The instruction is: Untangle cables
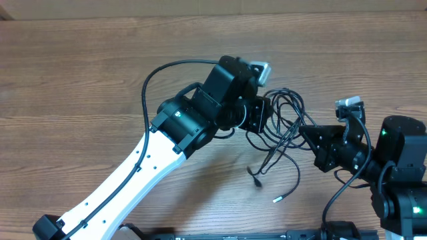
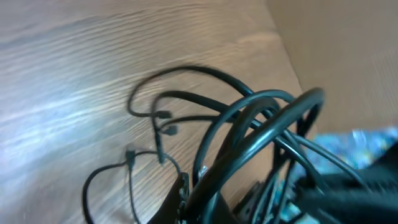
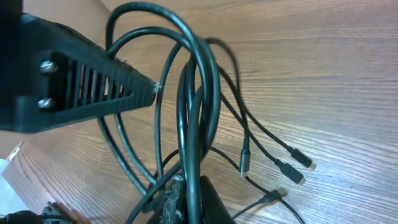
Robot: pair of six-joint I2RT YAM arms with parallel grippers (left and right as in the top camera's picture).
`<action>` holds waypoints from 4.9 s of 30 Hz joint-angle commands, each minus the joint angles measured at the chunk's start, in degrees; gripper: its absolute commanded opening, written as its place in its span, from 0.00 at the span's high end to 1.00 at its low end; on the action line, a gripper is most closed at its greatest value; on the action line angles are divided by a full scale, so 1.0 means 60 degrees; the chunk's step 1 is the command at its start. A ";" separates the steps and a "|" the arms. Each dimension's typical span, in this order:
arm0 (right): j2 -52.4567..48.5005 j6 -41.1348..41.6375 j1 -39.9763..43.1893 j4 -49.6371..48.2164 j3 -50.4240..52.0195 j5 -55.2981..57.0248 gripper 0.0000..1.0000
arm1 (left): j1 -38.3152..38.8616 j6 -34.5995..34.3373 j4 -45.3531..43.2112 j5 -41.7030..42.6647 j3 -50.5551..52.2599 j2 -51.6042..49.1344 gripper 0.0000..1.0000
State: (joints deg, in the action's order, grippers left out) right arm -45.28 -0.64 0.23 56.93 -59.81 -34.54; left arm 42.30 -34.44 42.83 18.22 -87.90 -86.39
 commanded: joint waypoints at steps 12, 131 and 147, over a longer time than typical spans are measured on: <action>0.0073 -0.0051 -0.0029 0.0189 -0.0044 -0.0040 0.96 | -0.0047 -0.5064 0.0962 -0.2900 -0.0109 0.0040 0.96; 0.0069 -0.0474 -0.0029 0.1009 -0.0044 0.0663 0.44 | -0.0047 -0.1647 0.1446 -0.1373 -0.0109 0.0040 0.96; -0.0408 -0.0404 -0.0029 0.1177 -0.0044 0.2160 0.33 | -0.0047 0.1279 0.0353 0.0525 -0.0109 0.0040 0.96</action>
State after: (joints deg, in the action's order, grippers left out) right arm -46.74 -3.18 -0.03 64.07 -59.81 -24.38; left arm 42.24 -31.88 46.44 16.21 -87.92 -86.39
